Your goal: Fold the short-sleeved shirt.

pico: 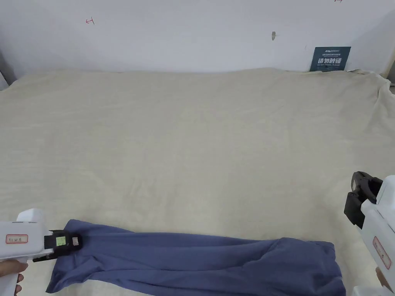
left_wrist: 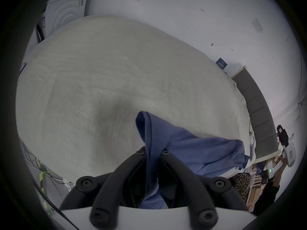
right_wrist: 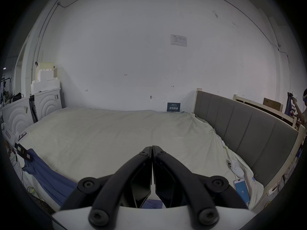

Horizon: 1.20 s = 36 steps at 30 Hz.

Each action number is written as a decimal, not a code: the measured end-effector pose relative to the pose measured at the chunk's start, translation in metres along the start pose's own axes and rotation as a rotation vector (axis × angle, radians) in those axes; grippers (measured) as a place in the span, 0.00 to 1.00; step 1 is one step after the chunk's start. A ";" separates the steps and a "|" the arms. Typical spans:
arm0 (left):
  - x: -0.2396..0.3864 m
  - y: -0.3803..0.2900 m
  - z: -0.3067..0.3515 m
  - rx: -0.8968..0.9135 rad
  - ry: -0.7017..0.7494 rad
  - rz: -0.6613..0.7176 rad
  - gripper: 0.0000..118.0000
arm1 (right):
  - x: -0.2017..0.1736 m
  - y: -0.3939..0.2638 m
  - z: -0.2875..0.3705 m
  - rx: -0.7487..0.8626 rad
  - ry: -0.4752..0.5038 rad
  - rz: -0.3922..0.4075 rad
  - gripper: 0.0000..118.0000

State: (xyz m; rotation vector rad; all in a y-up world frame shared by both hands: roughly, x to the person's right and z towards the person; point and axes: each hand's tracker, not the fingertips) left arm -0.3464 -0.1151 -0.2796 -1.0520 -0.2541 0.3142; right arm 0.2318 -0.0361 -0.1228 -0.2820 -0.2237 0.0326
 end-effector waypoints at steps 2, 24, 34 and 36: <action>0.025 -0.004 0.007 0.022 0.026 0.003 0.06 | 0.004 -0.001 0.002 0.003 0.001 -0.014 0.00; 0.254 -0.068 -0.142 -0.120 -0.029 -0.134 0.06 | 0.039 -0.007 0.026 0.008 -0.008 -0.045 0.00; 0.273 -0.083 -0.172 -0.157 0.037 -0.221 0.23 | 0.043 -0.009 0.026 -0.004 -0.016 -0.031 0.00; 0.276 -0.079 -0.161 -0.157 -0.049 -0.215 0.58 | 0.043 -0.009 0.025 -0.005 -0.016 -0.030 0.00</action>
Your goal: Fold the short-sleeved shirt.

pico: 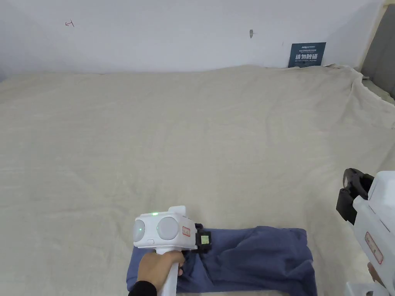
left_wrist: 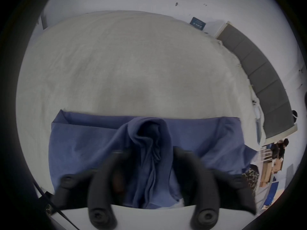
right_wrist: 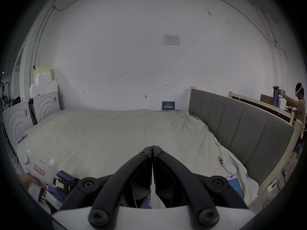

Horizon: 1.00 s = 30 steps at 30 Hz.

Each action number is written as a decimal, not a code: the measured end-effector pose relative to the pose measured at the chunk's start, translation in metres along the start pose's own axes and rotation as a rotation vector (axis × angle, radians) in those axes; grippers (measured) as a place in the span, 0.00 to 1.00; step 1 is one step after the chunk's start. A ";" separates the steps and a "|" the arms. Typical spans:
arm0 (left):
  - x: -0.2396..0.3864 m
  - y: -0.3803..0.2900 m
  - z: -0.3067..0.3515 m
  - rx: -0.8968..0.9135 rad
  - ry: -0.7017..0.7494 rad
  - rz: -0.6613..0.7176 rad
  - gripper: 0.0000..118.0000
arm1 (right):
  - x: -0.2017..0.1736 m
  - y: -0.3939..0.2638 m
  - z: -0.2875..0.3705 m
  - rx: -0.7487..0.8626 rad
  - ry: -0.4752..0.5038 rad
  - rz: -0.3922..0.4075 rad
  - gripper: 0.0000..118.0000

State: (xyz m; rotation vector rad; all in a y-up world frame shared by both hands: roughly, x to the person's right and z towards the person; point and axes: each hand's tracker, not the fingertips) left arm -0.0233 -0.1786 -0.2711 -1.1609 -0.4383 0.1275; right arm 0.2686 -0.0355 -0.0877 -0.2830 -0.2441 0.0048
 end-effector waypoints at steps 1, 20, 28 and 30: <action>0.003 0.000 0.008 0.016 -0.020 0.011 0.70 | 0.000 0.000 0.000 0.000 0.002 -0.002 0.00; -0.069 -0.028 0.121 0.518 0.178 -0.100 0.03 | -0.011 0.010 0.002 0.023 0.028 0.005 0.00; -0.083 -0.056 0.076 0.454 0.177 -0.074 0.00 | -0.009 0.006 0.001 0.011 0.021 0.001 0.00; -0.079 -0.062 0.058 0.430 0.195 -0.088 0.00 | -0.008 0.005 0.001 0.006 0.019 0.001 0.00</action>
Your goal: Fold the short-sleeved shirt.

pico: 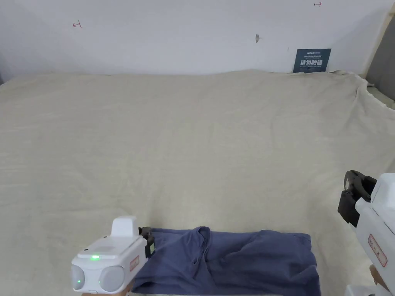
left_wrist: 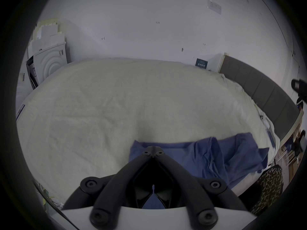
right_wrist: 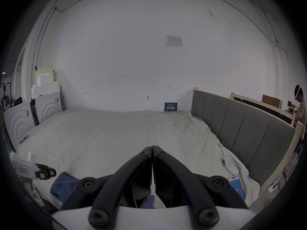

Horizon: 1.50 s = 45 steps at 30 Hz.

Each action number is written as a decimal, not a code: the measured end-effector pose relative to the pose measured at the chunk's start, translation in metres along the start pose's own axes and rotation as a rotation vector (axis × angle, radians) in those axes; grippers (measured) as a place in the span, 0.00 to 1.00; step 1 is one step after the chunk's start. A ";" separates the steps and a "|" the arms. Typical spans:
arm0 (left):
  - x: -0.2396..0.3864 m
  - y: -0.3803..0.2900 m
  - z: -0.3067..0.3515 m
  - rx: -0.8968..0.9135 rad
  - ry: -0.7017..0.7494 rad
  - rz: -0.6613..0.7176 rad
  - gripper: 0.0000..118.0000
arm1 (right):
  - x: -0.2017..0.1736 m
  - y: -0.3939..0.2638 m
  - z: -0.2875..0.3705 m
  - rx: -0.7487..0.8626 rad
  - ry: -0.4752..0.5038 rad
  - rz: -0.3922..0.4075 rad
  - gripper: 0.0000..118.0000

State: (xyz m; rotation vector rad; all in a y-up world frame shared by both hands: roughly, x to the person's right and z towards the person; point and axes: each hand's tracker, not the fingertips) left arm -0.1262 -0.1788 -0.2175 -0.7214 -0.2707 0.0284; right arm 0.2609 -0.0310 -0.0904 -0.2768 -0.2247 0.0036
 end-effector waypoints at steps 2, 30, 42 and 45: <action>0.007 -0.010 -0.010 -0.022 -0.006 -0.016 0.00 | 0.001 -0.001 0.001 -0.002 -0.003 0.002 0.00; 0.118 -0.043 -0.051 -0.131 -0.189 -0.097 0.00 | 0.018 -0.003 0.007 -0.030 -0.041 -0.010 0.00; 0.036 0.045 0.019 -0.097 -0.372 0.026 0.00 | 0.018 0.002 0.005 -0.013 -0.034 -0.006 0.00; 0.001 0.060 0.030 -0.123 -0.386 0.047 0.00 | 0.013 0.002 0.003 -0.009 -0.026 -0.002 0.00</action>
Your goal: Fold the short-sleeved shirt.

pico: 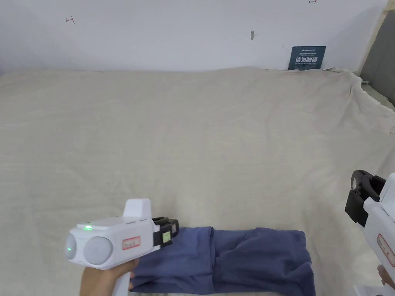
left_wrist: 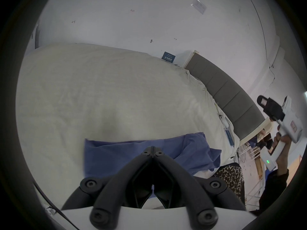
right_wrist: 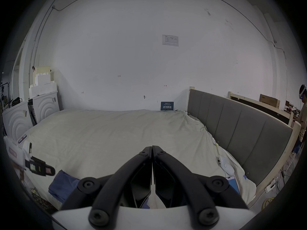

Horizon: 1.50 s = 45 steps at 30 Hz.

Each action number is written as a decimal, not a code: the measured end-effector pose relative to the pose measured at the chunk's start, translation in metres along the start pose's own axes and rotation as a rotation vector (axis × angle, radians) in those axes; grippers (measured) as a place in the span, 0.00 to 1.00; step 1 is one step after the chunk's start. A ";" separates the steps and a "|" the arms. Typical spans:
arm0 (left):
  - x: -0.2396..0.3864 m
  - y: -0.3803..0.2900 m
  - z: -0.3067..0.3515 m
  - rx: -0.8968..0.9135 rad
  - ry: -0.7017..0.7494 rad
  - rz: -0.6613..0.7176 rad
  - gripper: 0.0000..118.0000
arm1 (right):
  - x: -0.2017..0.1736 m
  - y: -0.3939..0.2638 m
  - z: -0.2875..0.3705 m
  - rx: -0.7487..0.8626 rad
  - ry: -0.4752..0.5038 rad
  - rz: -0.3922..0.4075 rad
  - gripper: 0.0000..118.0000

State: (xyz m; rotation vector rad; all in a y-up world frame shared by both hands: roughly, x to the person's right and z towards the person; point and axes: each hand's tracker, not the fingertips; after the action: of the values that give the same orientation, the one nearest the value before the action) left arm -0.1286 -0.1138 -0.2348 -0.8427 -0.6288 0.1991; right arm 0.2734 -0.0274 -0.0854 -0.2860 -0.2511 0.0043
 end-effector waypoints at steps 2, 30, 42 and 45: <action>-0.020 0.004 0.009 -0.026 0.004 0.036 0.00 | -0.003 -0.001 -0.002 -0.002 0.005 0.001 0.00; -0.149 -0.035 -0.065 -0.262 -0.180 0.342 0.52 | -0.026 -0.005 -0.012 -0.074 -0.008 0.042 0.00; -0.130 -0.024 -0.043 -0.256 -0.107 0.259 0.11 | -0.025 -0.003 -0.014 -0.065 0.007 0.038 0.00; -0.140 -0.021 -0.026 -0.245 -0.109 0.283 0.07 | -0.025 -0.002 -0.013 -0.056 0.011 0.033 0.00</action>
State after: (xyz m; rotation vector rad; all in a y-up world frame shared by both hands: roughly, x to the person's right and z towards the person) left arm -0.2273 -0.2008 -0.2933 -1.1632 -0.6427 0.4330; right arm 0.2523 -0.0340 -0.1034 -0.3462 -0.2356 0.0288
